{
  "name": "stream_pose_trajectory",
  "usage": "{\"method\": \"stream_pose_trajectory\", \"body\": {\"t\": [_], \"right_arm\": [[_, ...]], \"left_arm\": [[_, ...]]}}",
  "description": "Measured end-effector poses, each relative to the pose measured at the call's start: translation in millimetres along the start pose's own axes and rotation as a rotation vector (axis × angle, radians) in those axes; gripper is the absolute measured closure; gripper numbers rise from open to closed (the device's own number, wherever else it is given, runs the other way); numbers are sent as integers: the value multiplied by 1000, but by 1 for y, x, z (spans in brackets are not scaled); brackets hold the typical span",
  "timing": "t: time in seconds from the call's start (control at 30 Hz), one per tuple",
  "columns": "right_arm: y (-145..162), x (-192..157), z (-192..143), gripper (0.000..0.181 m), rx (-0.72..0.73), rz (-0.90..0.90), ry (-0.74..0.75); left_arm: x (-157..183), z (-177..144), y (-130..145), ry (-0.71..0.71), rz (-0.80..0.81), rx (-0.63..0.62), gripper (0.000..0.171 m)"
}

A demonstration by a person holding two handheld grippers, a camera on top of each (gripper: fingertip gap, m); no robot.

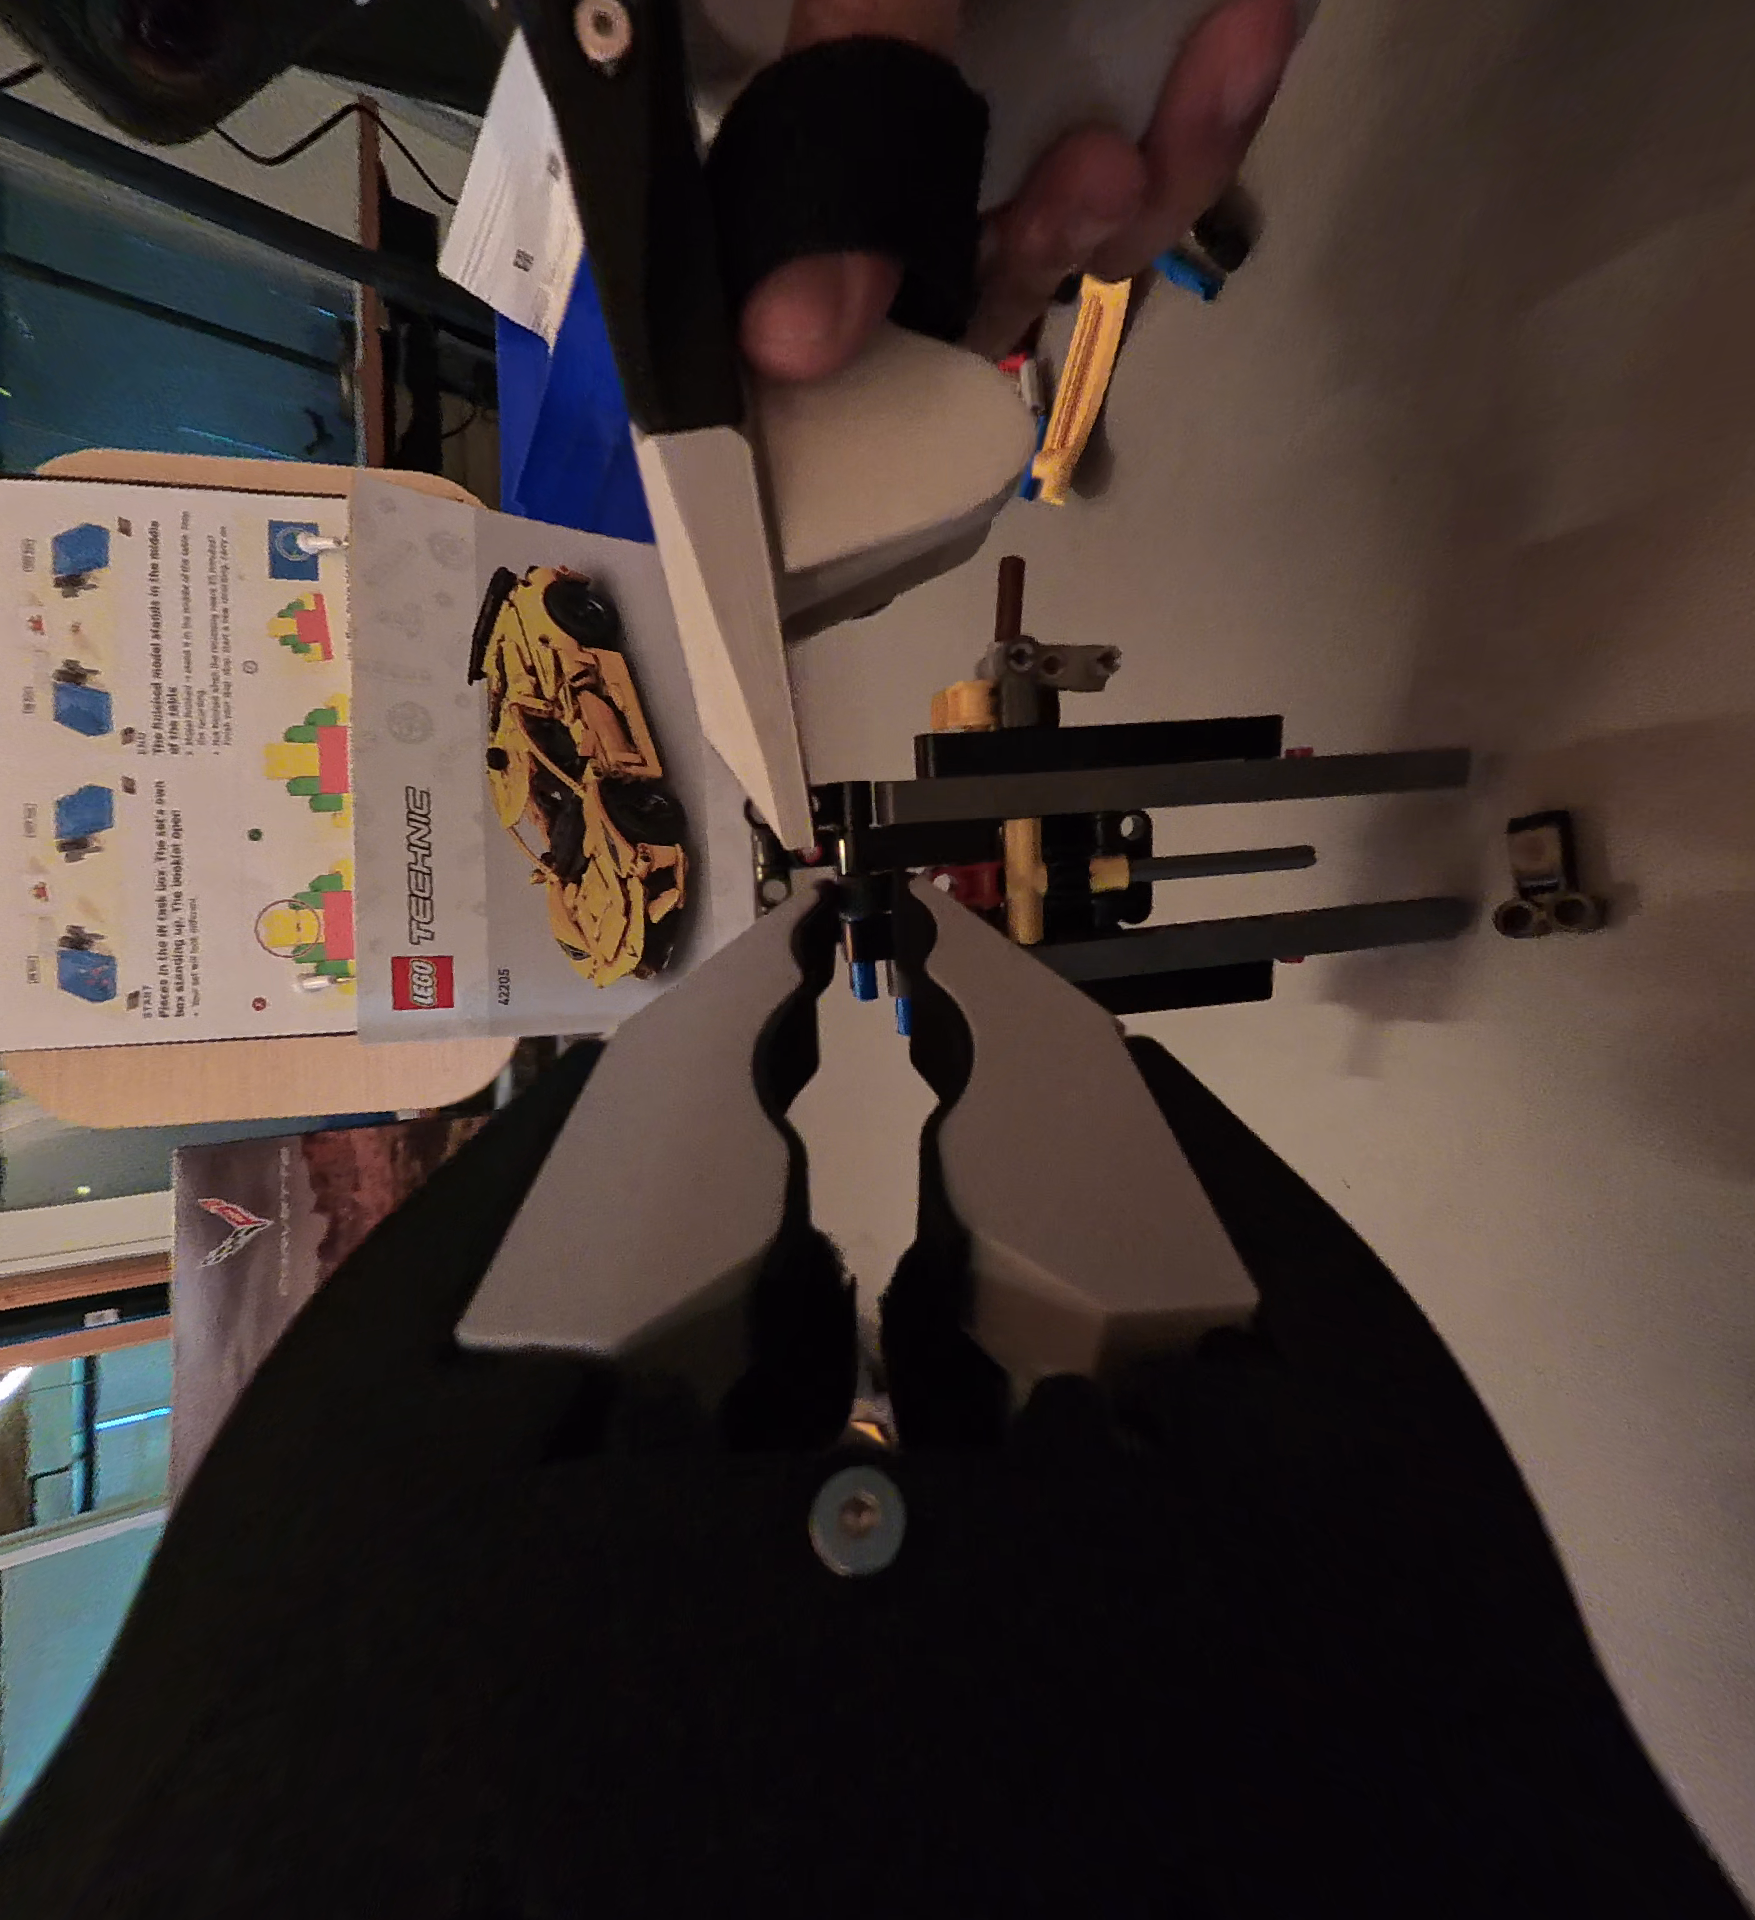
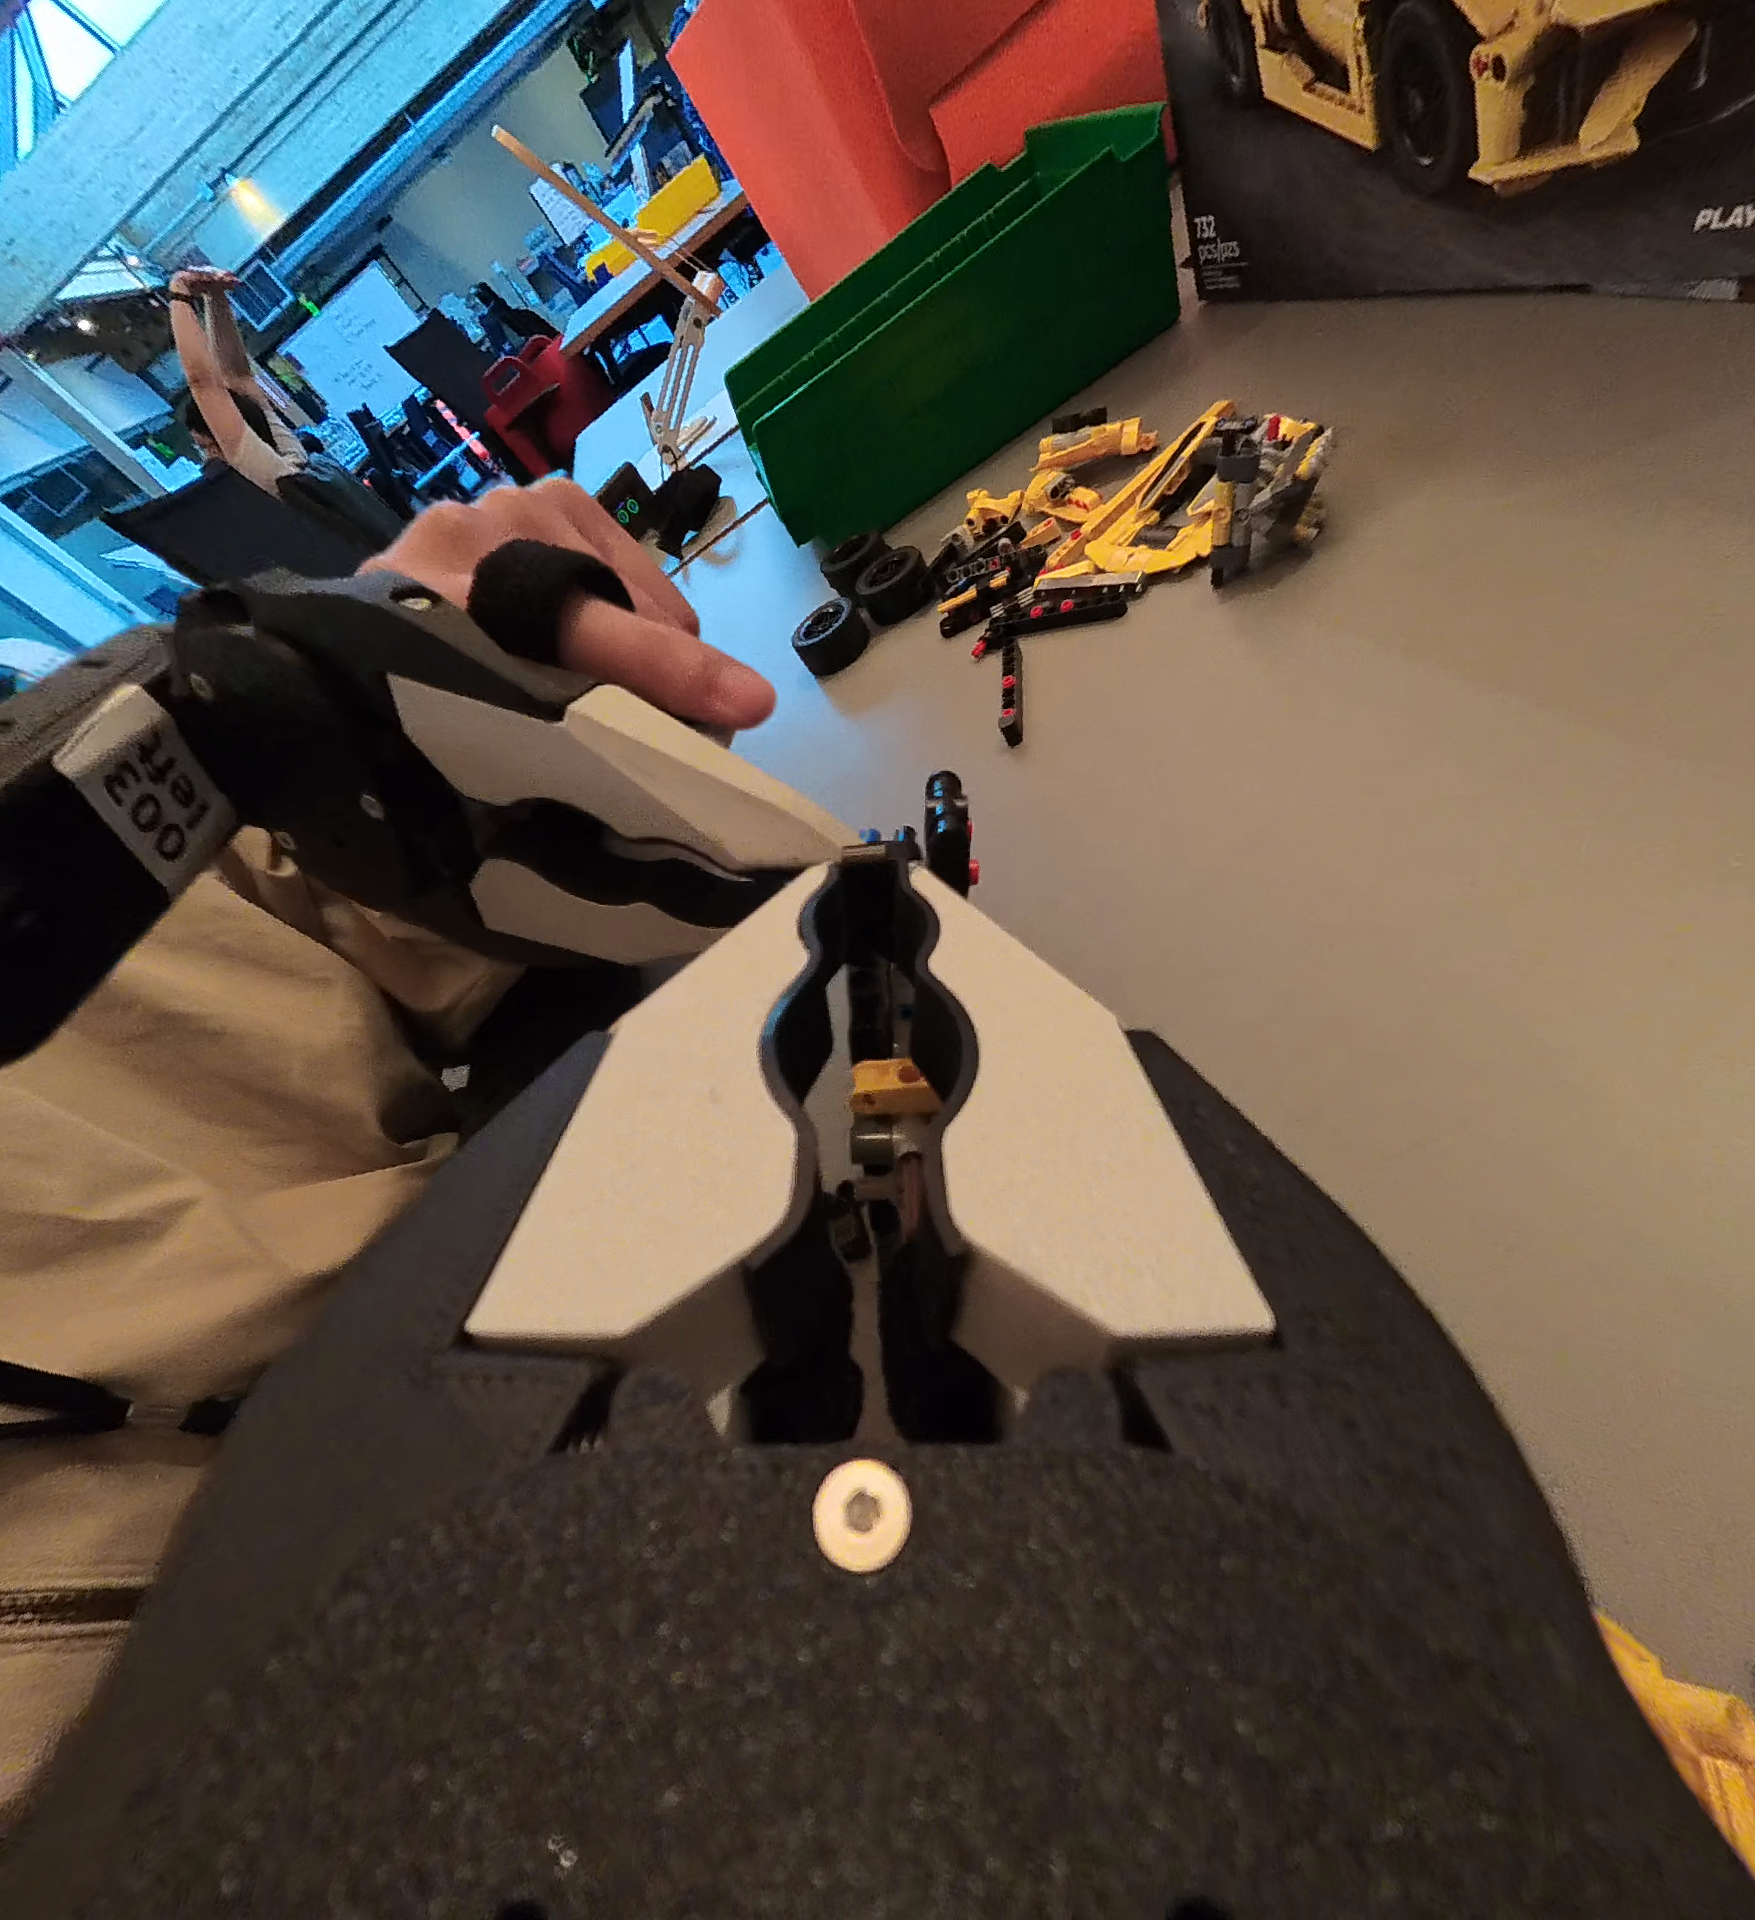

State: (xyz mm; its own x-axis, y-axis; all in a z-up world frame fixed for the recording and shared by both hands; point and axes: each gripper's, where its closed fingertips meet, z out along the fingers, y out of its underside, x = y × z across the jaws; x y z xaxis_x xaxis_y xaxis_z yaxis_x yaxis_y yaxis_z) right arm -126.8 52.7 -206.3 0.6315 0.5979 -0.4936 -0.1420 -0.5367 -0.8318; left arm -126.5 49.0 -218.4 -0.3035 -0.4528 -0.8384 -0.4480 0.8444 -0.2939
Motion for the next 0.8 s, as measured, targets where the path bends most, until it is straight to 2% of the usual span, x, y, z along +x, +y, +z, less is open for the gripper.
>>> {"method": "stream_pose_trajectory", "body": {"t": [0.1, 0.23, 0.47, 0.6, 0.8], "right_arm": [[2, 0, -2, 174, -11, -20, -1], [5, -2, -3, 174, -26, -46, -14], [2, -21, -6, 174, 1, -303, -66], [0, -18, -3, 175, 9, -291, -41], [1, -8, -9, 175, -1, -253, -34]], "left_arm": [[0, 3, -1, -24, 24, 1, 162], [4, 2, -3, 55, -46, 13, 162], [1, -10, -13, 97, -181, 104, 156], [0, -6, -9, 21, -142, 68, 159], [-1, -2, -6, -56, -139, 87, 160]]}}
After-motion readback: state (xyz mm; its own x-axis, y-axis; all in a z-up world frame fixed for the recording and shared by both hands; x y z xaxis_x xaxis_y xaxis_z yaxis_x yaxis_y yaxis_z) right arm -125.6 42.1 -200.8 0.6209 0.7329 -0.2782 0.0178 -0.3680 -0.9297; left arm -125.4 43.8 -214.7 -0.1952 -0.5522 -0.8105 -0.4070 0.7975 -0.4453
